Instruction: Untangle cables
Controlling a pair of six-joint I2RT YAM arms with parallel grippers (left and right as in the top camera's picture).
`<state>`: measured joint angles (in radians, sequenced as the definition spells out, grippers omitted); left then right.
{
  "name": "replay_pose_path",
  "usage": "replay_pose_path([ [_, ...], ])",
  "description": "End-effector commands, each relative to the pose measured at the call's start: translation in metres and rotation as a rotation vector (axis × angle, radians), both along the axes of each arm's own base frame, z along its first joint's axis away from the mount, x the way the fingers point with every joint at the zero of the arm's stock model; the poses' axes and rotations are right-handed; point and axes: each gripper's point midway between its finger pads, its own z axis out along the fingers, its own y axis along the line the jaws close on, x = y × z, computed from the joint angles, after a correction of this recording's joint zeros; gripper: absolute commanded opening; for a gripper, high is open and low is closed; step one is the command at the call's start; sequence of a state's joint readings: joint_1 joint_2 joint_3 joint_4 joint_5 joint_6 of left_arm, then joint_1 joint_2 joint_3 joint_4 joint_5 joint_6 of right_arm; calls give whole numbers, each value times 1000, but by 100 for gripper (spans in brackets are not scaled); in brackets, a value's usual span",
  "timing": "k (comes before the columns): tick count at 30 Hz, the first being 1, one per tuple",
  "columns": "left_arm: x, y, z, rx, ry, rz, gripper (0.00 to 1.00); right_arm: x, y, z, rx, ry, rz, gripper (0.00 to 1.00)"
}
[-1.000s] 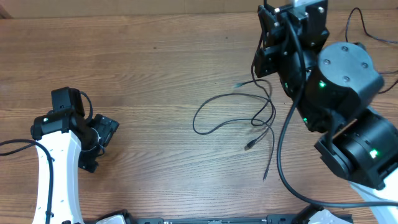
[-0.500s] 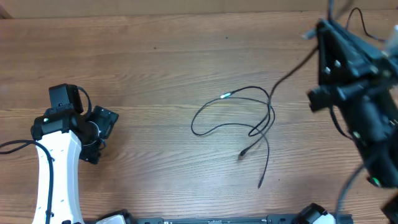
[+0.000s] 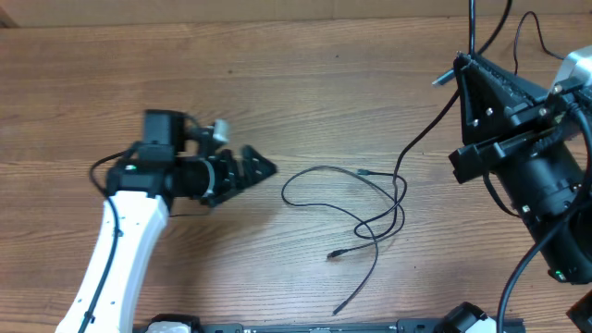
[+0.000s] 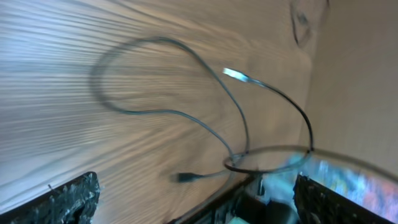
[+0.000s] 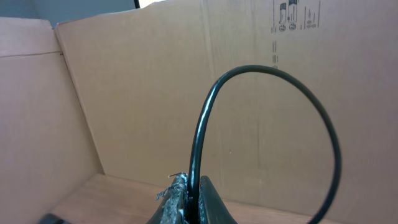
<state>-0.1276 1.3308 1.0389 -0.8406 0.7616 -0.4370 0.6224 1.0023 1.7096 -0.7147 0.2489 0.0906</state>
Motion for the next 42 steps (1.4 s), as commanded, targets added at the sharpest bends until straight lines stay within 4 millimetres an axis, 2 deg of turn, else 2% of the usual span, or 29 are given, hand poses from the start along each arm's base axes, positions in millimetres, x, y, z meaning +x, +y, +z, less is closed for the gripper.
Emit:
replay_pose_path([
  [1,-11,-32,3,-4,40,-22,99,-6,-3,5,20,-5,6,4],
  [5,-20,-46,-25,101,287,226,100,-6,-3,1,12,7,6,4],
  [10,-48,-84,-49,94,612,353,100,-6,-3,0,8,12,6,4],
  [12,-53,-101,-61,97,695,385,99,-6,-3,0,7,13,6,4],
  [17,-45,-144,-85,48,760,394,99,-6,-3,-1,6,15,6,4],
  [20,-33,-166,-103,7,769,403,100,-6,-3,-3,2,20,6,4],
  [21,-29,-171,-107,-3,767,402,98,-6,-3,-3,2,21,6,4],
  [25,-23,-189,-131,-20,760,376,80,-6,-3,-2,3,20,5,4],
  [27,-26,-190,-146,5,778,377,72,-6,-3,-2,3,19,5,4],
  [28,-29,-189,-153,22,790,378,62,-6,-3,-2,3,19,6,4],
  [32,-37,-188,-174,70,798,355,4,-6,-3,-2,2,20,5,4],
  [35,-27,-181,-177,79,719,308,4,-6,-3,-4,-1,25,5,4],
  [37,-7,-167,-170,53,608,228,4,-6,-3,-7,-8,34,5,4],
  [38,10,-150,-157,18,520,161,4,-6,-3,-9,-14,42,4,4],
  [42,39,-94,-118,-42,395,119,4,2,-20,-21,-44,84,-105,4],
])
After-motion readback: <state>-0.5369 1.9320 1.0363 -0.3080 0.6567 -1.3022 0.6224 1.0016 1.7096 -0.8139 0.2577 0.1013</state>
